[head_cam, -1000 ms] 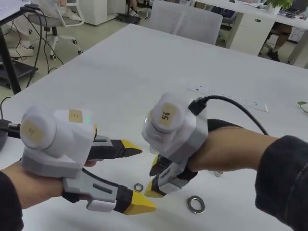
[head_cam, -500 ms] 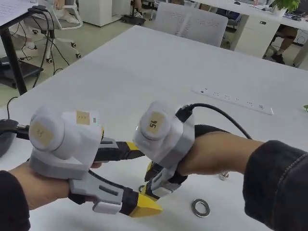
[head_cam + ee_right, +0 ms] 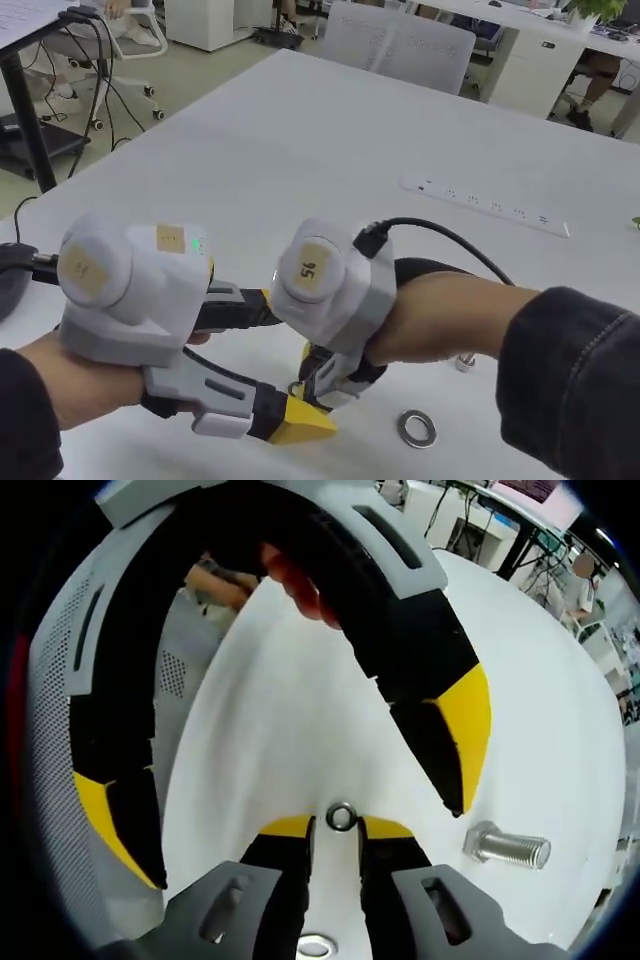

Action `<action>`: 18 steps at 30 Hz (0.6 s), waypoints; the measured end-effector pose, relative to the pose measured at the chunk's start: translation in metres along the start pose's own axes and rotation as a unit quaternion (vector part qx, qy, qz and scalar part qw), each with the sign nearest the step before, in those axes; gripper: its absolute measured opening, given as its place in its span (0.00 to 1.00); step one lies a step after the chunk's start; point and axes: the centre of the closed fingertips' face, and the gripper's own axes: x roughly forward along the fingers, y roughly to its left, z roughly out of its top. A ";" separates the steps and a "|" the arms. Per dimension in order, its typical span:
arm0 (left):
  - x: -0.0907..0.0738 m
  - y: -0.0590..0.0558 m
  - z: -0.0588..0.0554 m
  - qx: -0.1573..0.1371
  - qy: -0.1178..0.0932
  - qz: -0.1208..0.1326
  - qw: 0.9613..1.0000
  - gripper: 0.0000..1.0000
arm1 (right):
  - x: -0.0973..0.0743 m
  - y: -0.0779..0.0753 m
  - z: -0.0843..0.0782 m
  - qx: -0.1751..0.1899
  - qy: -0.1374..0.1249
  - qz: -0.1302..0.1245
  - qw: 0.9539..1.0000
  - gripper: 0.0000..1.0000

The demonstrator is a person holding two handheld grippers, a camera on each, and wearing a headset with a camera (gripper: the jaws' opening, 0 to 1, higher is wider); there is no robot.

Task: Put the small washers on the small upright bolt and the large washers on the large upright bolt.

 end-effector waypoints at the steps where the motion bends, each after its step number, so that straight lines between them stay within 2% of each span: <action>1: 0.000 0.000 0.000 0.000 0.000 0.000 1.000 0.68 | 0.000 0.000 0.000 -0.001 -0.001 -0.001 1.000 0.17; 18: 0.000 0.000 0.000 -0.001 0.001 0.001 1.000 0.68 | 0.001 -0.002 0.000 0.001 -0.007 -0.001 1.000 0.14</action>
